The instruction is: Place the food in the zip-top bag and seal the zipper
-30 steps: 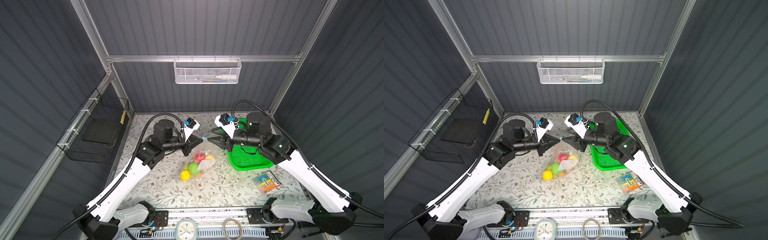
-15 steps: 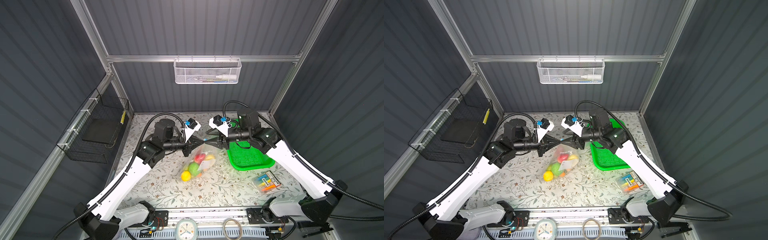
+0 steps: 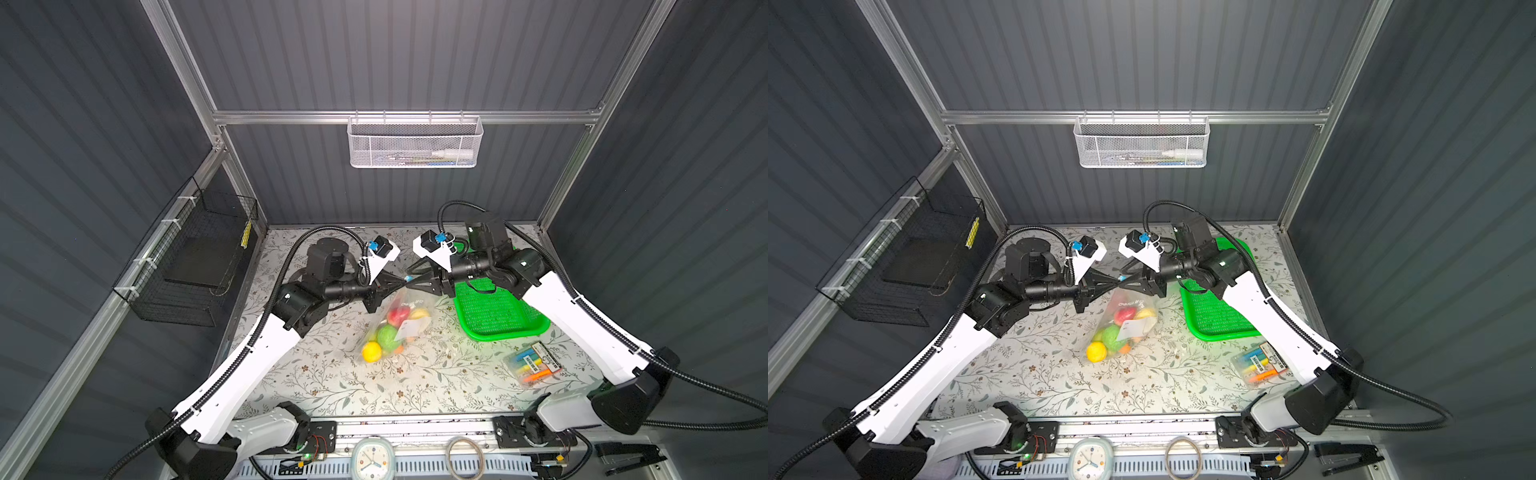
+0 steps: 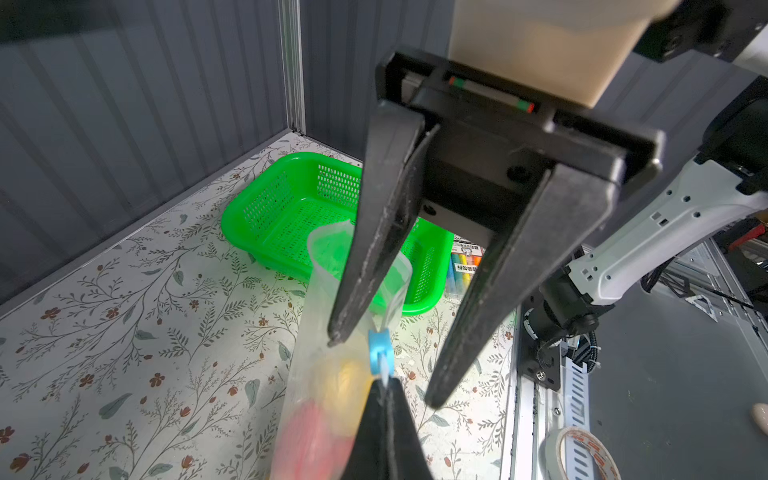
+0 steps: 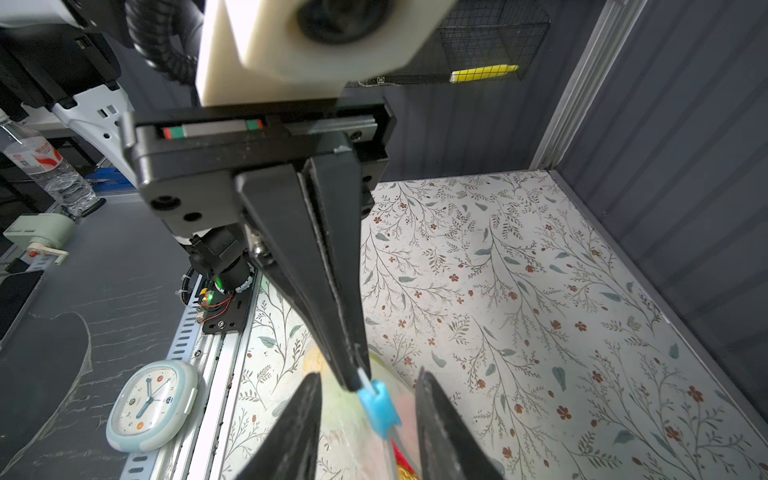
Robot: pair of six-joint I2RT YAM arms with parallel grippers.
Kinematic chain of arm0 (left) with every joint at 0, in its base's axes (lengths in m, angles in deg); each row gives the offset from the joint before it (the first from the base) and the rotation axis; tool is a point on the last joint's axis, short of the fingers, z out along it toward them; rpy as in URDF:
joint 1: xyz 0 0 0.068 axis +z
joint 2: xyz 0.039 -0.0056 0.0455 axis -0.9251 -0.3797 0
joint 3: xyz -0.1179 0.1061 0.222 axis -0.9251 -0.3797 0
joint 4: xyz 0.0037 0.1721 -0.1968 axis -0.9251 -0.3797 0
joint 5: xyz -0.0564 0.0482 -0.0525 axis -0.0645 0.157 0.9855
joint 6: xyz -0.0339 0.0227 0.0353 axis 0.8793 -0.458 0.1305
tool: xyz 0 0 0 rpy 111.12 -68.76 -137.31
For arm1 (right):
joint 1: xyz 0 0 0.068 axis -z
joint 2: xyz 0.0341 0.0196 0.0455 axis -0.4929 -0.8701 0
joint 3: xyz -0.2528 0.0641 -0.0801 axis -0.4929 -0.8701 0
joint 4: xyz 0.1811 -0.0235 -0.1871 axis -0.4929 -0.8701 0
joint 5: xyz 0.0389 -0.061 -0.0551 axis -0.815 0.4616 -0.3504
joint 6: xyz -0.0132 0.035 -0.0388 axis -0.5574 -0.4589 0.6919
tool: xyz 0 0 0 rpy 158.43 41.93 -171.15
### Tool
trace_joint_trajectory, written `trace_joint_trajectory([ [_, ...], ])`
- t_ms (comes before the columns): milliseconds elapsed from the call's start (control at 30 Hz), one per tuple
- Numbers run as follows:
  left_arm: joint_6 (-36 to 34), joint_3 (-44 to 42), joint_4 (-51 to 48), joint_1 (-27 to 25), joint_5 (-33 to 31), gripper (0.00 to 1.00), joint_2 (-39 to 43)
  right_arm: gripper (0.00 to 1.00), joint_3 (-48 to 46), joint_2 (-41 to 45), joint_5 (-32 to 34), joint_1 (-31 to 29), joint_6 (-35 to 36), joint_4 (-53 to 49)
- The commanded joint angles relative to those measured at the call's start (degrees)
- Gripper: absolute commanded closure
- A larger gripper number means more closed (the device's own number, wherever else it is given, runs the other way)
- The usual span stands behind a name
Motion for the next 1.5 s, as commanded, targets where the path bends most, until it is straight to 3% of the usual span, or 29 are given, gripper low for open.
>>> trace_joint_trajectory([
  [0, -0.35, 1.1, 0.58, 0.18, -0.9, 1.0, 1.25, 0.68, -0.92, 0.84, -1.98, 0.52, -0.17, -0.6],
  [367, 0.56, 1.06, 0.92, 0.18, -2.17, 1.0, 1.18, 0.9, -0.96, 0.62, -1.83, 0.99, -0.86, -0.45],
  [567, 2.71, -0.56, 4.49, 0.18, -5.27, 1.0, 2.29, 0.89, -2.49, 0.6, -0.17, 0.93, -1.73, 0.12],
  [800, 3.46, -0.68, 5.38, 0.17, -2.85, 1.0, 1.21, 0.78, -3.52, 0.95, 0.31, 0.92, -3.85, 3.66],
  [1133, 3.29, 0.04, 4.31, 0.15, -0.97, 1.0, -0.08, 0.74, -3.86, 1.39, 0.52, 0.89, -4.68, 6.99],
  [1467, 2.76, 0.59, 3.09, 0.17, -1.1, 1.0, -0.59, 0.79, -3.79, 1.17, 0.25, 0.87, -4.32, 7.16],
])
